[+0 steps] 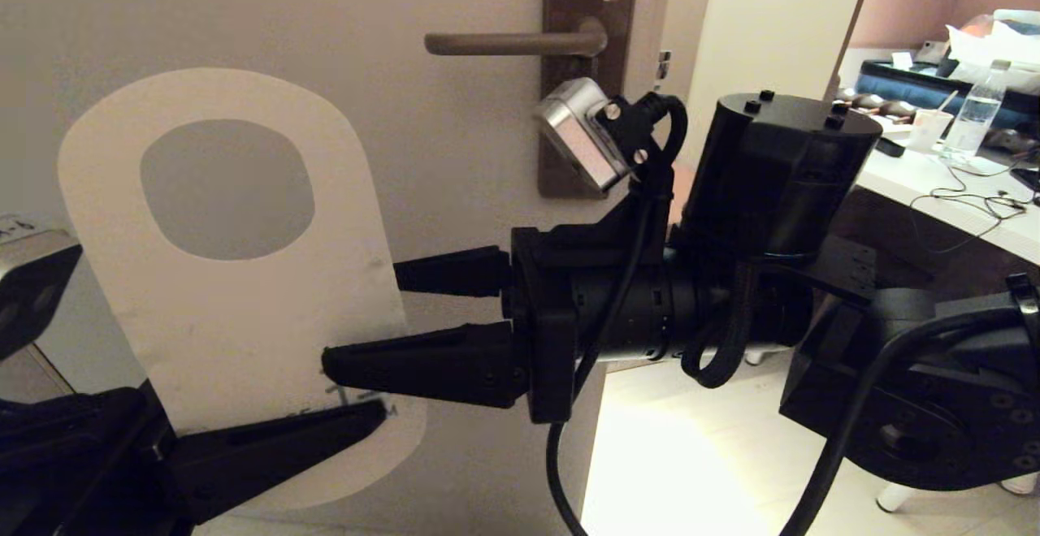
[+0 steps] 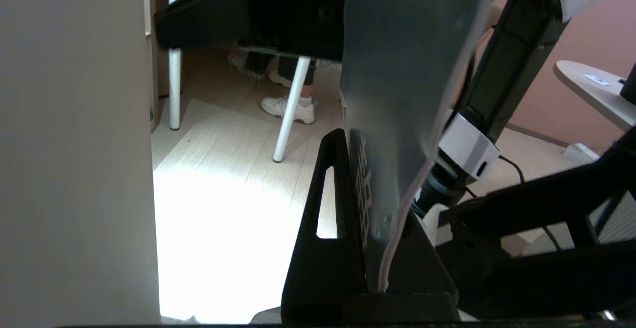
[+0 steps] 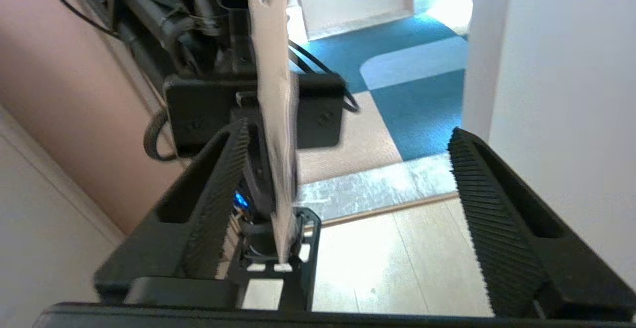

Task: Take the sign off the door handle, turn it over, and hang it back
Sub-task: Hand it to the other hand, then hang the sign back with the other side facing out

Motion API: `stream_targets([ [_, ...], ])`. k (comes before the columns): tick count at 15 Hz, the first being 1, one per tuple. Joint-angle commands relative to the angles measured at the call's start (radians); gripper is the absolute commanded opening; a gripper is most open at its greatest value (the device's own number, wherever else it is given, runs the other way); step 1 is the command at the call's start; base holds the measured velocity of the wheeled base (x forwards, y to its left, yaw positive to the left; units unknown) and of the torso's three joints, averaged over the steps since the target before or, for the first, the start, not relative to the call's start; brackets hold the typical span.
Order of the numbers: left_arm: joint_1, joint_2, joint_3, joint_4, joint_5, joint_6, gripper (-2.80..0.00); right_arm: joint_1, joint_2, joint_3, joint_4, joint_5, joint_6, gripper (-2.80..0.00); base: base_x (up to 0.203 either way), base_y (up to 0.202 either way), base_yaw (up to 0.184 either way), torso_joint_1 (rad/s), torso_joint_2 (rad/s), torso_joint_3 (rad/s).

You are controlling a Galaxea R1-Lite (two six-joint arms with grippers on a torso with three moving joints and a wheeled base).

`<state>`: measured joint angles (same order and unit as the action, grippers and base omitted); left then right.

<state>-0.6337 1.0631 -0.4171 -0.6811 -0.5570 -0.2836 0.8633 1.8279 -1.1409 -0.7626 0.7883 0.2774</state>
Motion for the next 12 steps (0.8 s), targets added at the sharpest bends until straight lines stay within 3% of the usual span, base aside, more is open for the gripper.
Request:
stream_targets([
  [1, 0.002, -0.036, 0.024, -0.003, -0.001, -0.003, -2.8, -0.011, -0.035, 0.034, -0.006, 0.004, 0.0, 0.0, 0.0, 0.0, 0.0, 0.0, 0.0, 0.0],
  [7, 0.021, -0.098, 0.056, 0.0, 0.061, -0.006, -2.8, -0.044, -0.136, 0.17, -0.006, -0.092, -0.003, 0.0, 0.0, 0.0, 0.0, 0.0, 0.0, 0.0],
  [10, 0.054, -0.131, 0.062, 0.005, 0.075, -0.007, -2.8, -0.095, -0.188, 0.245, -0.006, -0.104, -0.046, 0.0, 0.0, 0.0, 0.0, 0.0, 0.0, 0.0],
  [11, 0.06, -0.14, 0.069, 0.006, 0.075, -0.006, -2.8, -0.11, -0.206, 0.268, -0.006, -0.104, -0.055, -2.8, 0.0, 0.0, 0.0, 0.0, 0.0, 0.0],
  [12, 0.06, -0.15, 0.073, 0.006, 0.076, -0.006, -2.8, -0.128, -0.227, 0.29, -0.006, -0.104, -0.058, -2.8, 0.0, 0.0, 0.0, 0.0, 0.0, 0.0],
])
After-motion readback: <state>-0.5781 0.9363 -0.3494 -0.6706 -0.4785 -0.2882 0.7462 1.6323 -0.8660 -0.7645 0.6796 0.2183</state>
